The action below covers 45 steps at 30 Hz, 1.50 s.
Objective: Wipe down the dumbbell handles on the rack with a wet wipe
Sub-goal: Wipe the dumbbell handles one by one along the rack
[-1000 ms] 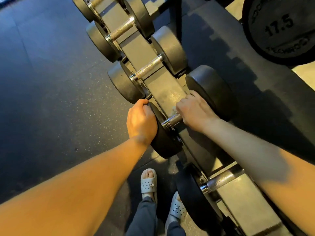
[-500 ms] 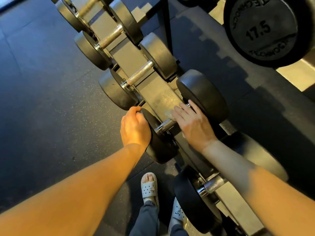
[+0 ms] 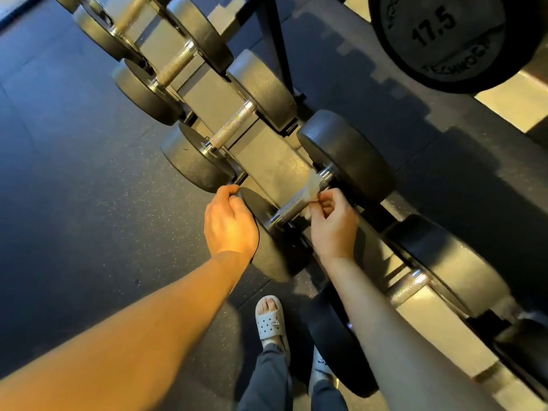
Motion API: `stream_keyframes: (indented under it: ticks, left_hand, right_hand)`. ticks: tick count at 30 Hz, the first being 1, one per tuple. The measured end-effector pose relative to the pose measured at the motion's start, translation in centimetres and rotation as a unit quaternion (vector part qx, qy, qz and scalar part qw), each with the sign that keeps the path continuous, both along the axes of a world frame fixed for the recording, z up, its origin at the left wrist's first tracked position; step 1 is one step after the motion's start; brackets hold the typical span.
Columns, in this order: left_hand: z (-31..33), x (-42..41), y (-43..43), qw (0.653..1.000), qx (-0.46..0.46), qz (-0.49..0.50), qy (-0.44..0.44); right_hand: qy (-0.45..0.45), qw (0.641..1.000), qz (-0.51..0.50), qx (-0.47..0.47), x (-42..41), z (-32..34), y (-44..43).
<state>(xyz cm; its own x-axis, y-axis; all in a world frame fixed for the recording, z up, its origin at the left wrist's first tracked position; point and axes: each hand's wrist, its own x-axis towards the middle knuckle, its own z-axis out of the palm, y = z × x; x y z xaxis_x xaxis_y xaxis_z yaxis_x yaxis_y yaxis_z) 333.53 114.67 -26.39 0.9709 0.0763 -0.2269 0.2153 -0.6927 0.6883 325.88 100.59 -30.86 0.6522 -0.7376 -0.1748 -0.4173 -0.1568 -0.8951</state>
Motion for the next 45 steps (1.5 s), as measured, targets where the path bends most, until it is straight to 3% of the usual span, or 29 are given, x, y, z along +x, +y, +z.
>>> stream_keyframes:
  ticks: [2,4,6,8,10,13,15,16,19,21,25,26,29,32,37,45]
  left_hand:
    - [-0.2,0.0,0.0,1.0,0.004,0.0,-0.001]
    - [-0.2,0.1,0.0,1.0,0.005,0.002,-0.001]
    - [-0.3,0.2,0.0,1.0,0.006,0.003,0.002]
    - [-0.5,0.2,0.1,1.0,0.005,-0.001,0.005]
    - [-0.5,0.1,0.1,1.0,0.006,-0.005,0.006]
    - [-0.5,0.2,0.1,1.0,0.009,0.0,0.006]
    - [-0.5,0.3,0.1,1.0,0.01,-0.002,0.006]
    - [-0.5,0.2,0.1,1.0,0.011,-0.004,0.006]
    - [-0.7,0.3,0.2,1.0,0.013,-0.006,0.004]
    - [-0.8,0.3,0.3,1.0,0.015,-0.007,0.005]
    - [-0.8,0.3,0.2,1.0,0.016,-0.009,0.006]
    - [-0.7,0.3,0.2,1.0,0.016,-0.009,0.006]
    - [-0.6,0.3,0.3,1.0,0.018,-0.008,0.006]
    - [-0.6,0.3,0.2,1.0,0.019,-0.005,0.005]
    - [-0.3,0.2,0.1,1.0,0.021,-0.01,0.004]
    - [-0.1,0.2,0.0,1.0,0.024,-0.006,0.011]
  right_hand:
    - [-0.024,0.984,-0.086,0.156,0.3,0.6,1.4]
    - [-0.026,0.965,-0.069,0.251,0.3,1.1,3.0]
    - [0.029,0.967,0.031,0.249,-0.1,1.4,3.9]
    - [0.048,0.965,0.052,0.254,-0.1,2.0,3.2]
    - [0.012,0.961,-0.058,0.269,0.2,2.4,1.7]
    - [-0.074,0.881,-0.274,0.378,1.3,2.6,-0.1]
    - [-0.071,0.844,-0.305,0.436,1.7,2.6,0.7]
    - [-0.049,0.842,-0.293,0.45,1.5,2.6,1.4]
    - [0.061,0.884,-0.18,0.428,0.5,2.6,3.1]
    - [0.101,0.891,-0.128,0.424,0.5,2.5,2.6]
    - [0.042,0.858,-0.22,0.462,1.6,3.2,0.2]
    - [0.04,0.868,-0.215,0.446,1.7,3.3,0.1]
    - [0.104,0.918,-0.076,0.376,1.0,3.5,1.2]
    - [0.177,0.922,0.066,0.337,0.3,3.2,1.2]
    - [0.118,0.919,-0.035,0.375,1.1,3.1,-0.8]
    - [0.201,0.946,0.11,0.229,0.6,2.0,1.7]
